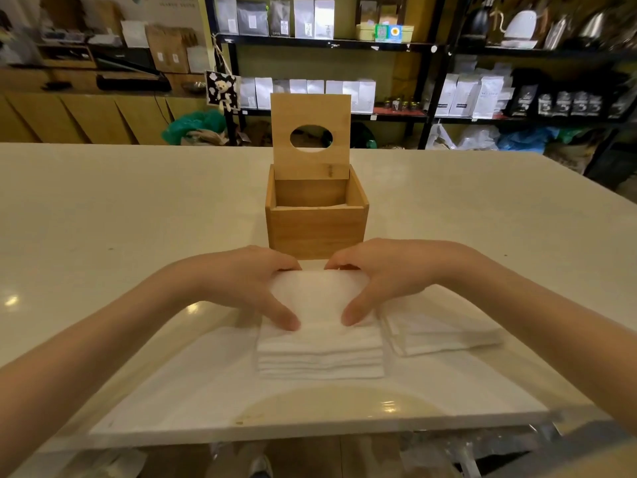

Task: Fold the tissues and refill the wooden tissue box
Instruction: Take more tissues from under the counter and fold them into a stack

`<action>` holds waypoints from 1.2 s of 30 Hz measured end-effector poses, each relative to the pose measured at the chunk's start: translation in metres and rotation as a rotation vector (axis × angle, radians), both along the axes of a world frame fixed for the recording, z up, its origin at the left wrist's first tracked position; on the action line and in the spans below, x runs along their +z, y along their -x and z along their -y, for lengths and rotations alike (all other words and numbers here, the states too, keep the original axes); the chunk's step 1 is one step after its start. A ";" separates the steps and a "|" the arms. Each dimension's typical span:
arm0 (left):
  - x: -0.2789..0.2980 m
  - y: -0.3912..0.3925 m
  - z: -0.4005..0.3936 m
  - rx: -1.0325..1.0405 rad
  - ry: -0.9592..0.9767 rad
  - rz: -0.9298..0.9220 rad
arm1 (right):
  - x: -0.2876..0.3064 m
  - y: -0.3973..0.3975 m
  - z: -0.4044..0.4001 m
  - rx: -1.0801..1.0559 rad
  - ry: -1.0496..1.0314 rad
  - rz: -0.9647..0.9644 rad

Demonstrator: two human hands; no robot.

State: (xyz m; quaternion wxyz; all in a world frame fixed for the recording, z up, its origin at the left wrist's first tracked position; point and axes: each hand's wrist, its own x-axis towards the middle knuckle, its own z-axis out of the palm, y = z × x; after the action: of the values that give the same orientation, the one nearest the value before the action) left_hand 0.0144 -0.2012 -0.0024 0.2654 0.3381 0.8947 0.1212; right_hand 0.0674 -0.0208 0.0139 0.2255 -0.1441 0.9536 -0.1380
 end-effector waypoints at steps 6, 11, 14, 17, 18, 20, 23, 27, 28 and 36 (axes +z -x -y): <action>0.002 0.009 -0.005 -0.040 0.022 0.181 | 0.002 0.018 0.010 0.022 -0.057 0.116; 0.003 0.010 0.005 -0.001 -0.064 0.267 | 0.003 0.016 0.009 0.030 0.029 0.110; 0.013 0.006 0.015 0.029 -0.192 0.296 | 0.013 0.006 0.005 0.009 0.185 0.032; 0.034 0.002 0.022 0.076 -0.384 0.372 | 0.033 -0.004 -0.004 -0.052 0.369 -0.036; 0.041 0.002 0.023 0.089 -0.457 0.416 | 0.040 -0.007 -0.008 -0.082 0.430 -0.057; 0.053 0.000 0.019 0.146 -0.605 0.514 | 0.052 -0.013 -0.018 -0.160 0.561 -0.092; 0.061 -0.006 0.000 0.196 -0.779 0.578 | 0.062 -0.022 -0.039 -0.319 0.780 -0.105; 0.054 -0.025 -0.036 0.242 -0.872 0.702 | 0.054 -0.040 -0.075 -0.552 0.895 -0.125; 0.049 -0.029 -0.044 0.241 -0.886 0.730 | 0.049 -0.045 -0.082 -0.597 0.904 -0.128; 0.008 -0.039 -0.082 0.254 -0.817 0.799 | 0.011 -0.063 -0.115 -0.688 0.867 -0.085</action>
State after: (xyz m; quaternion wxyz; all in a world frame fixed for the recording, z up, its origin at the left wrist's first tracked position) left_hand 0.0532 -0.1188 0.0059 0.4137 0.2310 0.6397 0.6052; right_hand 0.1308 0.0944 0.0253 0.0489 0.0905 0.8097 -0.5778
